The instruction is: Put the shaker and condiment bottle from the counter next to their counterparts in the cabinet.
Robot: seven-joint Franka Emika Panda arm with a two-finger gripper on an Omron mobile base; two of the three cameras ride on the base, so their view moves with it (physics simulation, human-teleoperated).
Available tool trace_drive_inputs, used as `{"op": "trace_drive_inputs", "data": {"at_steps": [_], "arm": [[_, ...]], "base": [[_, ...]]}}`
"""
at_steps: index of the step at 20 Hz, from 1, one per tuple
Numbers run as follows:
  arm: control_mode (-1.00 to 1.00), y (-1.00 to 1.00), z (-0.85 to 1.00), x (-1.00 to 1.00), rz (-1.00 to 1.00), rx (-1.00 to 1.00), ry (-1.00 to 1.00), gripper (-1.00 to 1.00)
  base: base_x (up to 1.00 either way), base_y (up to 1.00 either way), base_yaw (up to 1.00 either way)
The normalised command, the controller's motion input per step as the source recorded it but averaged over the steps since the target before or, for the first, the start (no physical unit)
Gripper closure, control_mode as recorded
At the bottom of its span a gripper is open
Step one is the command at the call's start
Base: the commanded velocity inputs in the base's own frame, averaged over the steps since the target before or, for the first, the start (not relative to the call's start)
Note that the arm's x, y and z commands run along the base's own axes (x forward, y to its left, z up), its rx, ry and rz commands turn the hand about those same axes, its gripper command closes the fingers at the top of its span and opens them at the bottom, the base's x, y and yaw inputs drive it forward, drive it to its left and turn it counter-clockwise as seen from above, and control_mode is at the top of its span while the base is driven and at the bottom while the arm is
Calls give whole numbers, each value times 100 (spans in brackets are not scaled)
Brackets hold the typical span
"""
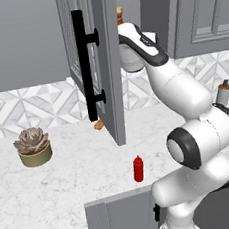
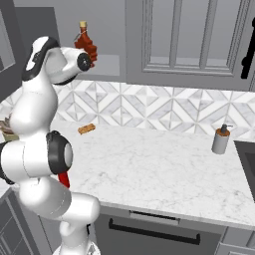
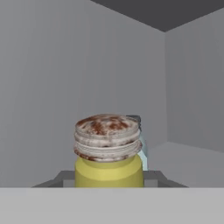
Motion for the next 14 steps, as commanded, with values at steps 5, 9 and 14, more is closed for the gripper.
{"op": "trace_drive_inputs", "data": {"at_steps": [5,9,14], "arm": [[-100,8,-3,15,0,0,0,100],[-100,8,-4,15,0,0,-1,100],[-100,3,0,1,0,-1,0,100]], "base": [[0,0,0],[0,0,0],[0,0,0]]}}
